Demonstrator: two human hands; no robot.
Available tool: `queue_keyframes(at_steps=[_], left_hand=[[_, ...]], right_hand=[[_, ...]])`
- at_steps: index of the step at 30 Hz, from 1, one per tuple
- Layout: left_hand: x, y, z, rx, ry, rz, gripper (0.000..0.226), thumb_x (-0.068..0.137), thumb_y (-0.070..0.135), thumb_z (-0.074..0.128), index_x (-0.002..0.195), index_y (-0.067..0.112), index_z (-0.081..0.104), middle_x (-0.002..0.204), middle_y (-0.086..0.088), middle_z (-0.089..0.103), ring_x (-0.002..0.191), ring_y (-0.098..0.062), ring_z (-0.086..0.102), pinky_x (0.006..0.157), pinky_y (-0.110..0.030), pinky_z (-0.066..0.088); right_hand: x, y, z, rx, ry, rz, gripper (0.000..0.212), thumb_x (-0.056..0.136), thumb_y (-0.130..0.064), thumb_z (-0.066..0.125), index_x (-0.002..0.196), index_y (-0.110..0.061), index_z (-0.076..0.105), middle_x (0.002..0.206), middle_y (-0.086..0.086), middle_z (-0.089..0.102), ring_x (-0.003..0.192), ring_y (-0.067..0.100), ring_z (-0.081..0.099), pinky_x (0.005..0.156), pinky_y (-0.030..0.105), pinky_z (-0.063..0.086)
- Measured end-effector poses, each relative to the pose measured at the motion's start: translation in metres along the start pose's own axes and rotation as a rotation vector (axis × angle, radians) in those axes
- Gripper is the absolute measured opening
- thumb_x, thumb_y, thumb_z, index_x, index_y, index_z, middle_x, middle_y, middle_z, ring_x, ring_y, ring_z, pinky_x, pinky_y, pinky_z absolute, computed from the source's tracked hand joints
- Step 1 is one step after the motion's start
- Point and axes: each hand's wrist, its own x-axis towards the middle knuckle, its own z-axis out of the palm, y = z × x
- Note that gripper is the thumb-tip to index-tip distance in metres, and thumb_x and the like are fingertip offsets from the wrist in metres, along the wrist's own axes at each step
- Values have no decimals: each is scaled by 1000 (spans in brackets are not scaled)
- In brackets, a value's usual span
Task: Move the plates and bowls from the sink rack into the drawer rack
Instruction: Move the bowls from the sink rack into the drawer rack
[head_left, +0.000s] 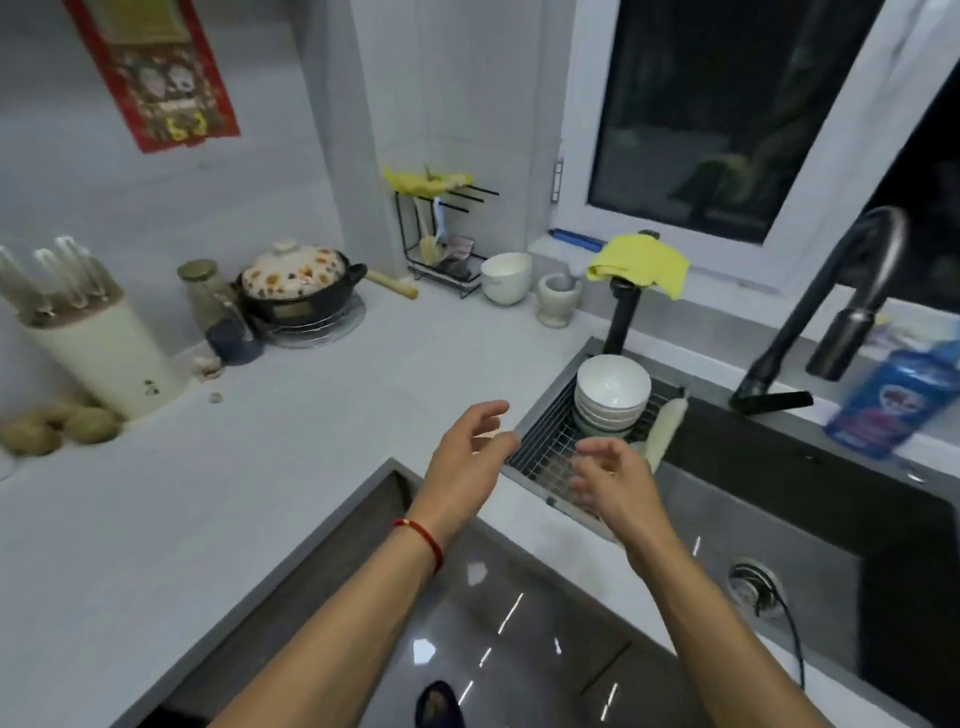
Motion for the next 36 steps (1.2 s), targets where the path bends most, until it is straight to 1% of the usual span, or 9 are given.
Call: queue_keyframes(at_steps=[3,7,9,16,20,22,25,30,36], left_hand=[[57,2,22,30,-140,20,41,92,38,61,133,39,56,132,12,57,115,0,54,79,-13,43],[130,10,43,61,-261,-2,50,92,36,62,141,35,52,145,5,52,129,-12,48,107,-34,41],[161,14,50,72,-295,-11,51,91,33,63,141,36,52,146,3,52,132,-13,47,111,-37,40],[237,22,70,18,-250,-28,41,94,16,60,131,33,62,131,4,63,117,-14,61,101,-40,53],[261,17,82,16,-184,-80,40,94,10,58,124,34,66,123,6,65,110,-12,65,93,-35,58],[269,14,88,30,-158,-112,40,93,9,58,122,34,66,121,6,66,110,-14,65,93,-36,58],[281,11,98,54,-123,-148,39,92,8,57,121,33,66,119,3,66,108,-17,66,91,-37,59],[288,7,107,87,-87,-197,39,93,6,56,122,30,65,118,2,67,107,-16,66,91,-37,59],[284,6,110,94,-34,-236,37,94,5,54,121,28,65,117,-1,66,104,-17,66,90,-37,59]], right_hand=[[48,-2,-21,-104,91,18,14,95,-18,64,104,-29,63,103,-2,71,93,21,73,83,41,61],[102,2,-44,-214,222,121,14,92,-23,67,106,-23,64,98,2,73,86,21,72,85,45,61],[126,9,-51,-274,265,174,19,92,-27,67,110,-22,64,97,3,73,89,23,73,89,48,60],[224,34,-60,-400,267,245,39,95,-25,64,133,-16,60,113,9,74,100,31,72,97,45,57],[290,43,-60,-546,269,226,56,98,-26,63,149,-13,46,140,18,57,123,38,60,100,46,52],[312,48,-61,-668,237,221,55,99,-26,62,150,-14,44,144,18,50,128,38,56,99,47,50],[327,58,-60,-803,219,197,51,98,-11,57,148,-15,44,145,16,47,125,38,57,97,46,51],[327,70,-63,-603,264,118,58,96,2,48,151,-17,44,141,17,53,124,40,55,100,49,49],[318,64,-81,-444,181,-76,55,97,-3,50,151,-14,48,146,15,58,132,36,55,112,52,48]])
